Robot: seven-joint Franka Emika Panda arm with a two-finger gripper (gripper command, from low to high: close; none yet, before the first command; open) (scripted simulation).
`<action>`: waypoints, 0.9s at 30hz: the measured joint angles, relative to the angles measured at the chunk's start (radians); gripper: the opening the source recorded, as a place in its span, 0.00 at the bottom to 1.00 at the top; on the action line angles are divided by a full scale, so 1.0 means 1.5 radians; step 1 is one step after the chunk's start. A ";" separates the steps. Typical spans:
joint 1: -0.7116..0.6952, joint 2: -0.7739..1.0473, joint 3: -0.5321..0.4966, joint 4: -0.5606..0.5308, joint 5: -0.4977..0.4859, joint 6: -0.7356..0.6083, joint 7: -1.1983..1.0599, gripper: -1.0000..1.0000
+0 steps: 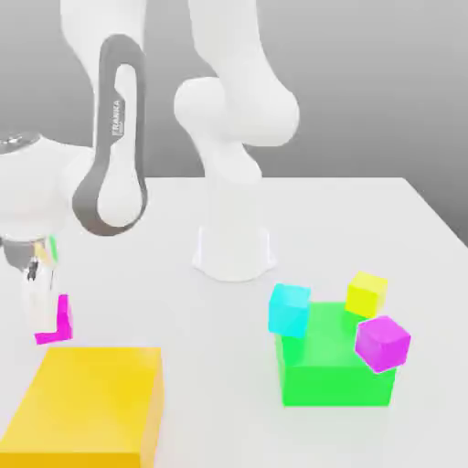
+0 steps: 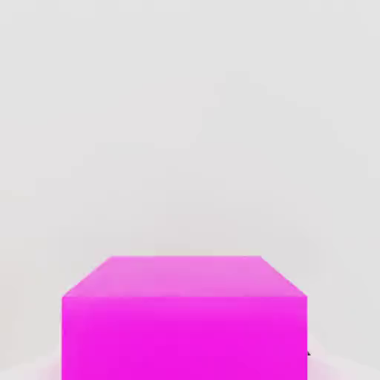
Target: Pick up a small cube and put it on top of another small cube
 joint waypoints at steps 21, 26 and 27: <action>0.484 -0.410 0.451 -0.072 0.195 -0.316 0.627 0.00; 0.503 -0.351 0.511 -0.098 0.211 -0.234 0.674 0.00; 0.500 -0.330 0.519 -0.104 0.211 -0.207 0.676 0.00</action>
